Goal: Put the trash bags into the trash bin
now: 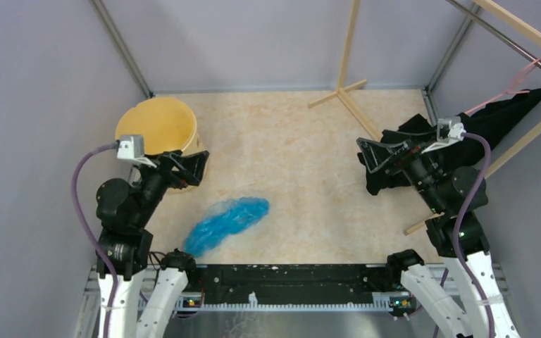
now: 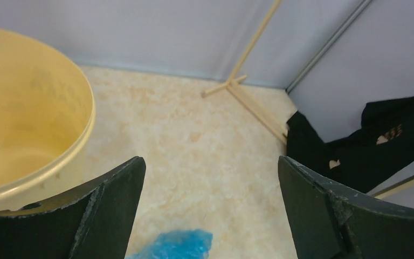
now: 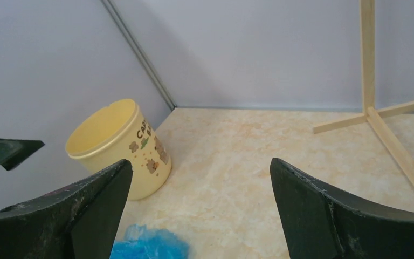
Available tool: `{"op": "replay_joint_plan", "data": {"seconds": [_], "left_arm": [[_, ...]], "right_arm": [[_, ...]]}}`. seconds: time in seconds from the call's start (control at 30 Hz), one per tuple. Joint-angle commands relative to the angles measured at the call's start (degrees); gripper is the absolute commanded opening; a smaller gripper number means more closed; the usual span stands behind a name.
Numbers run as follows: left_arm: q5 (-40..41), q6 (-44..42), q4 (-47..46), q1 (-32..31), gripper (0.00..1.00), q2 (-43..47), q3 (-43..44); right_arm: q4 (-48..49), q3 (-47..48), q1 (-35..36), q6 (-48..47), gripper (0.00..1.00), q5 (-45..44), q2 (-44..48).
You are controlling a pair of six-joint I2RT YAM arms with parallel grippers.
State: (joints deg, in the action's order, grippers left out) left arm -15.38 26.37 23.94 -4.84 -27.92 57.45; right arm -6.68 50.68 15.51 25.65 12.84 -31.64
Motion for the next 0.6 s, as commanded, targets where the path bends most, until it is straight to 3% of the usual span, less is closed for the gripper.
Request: {"op": "replay_joint_plan", "data": {"seconds": [0.0, 0.27, 0.4, 0.57], "left_arm": [[-3.8, -3.1, 4.4, 0.3, 0.99, -2.7, -2.1], [-12.5, -1.3, 3.7, 0.3, 0.99, -3.5, -9.7], [-15.3, -0.4, 3.7, 0.3, 0.99, -3.7, -14.8], [-11.1, 2.4, 6.3, 0.3, 0.99, -5.9, -18.2]], "right_arm": [[0.4, 0.6, -0.6, 0.8, 0.99, 1.3, 0.1], [4.2, -2.6, -0.7, 5.4, 0.99, 5.1, 0.5], [12.3, -4.6, -0.7, 8.2, 0.99, 17.0, 0.0], [17.8, -2.8, -0.7, 9.3, 0.99, 28.3, -3.2]]}}
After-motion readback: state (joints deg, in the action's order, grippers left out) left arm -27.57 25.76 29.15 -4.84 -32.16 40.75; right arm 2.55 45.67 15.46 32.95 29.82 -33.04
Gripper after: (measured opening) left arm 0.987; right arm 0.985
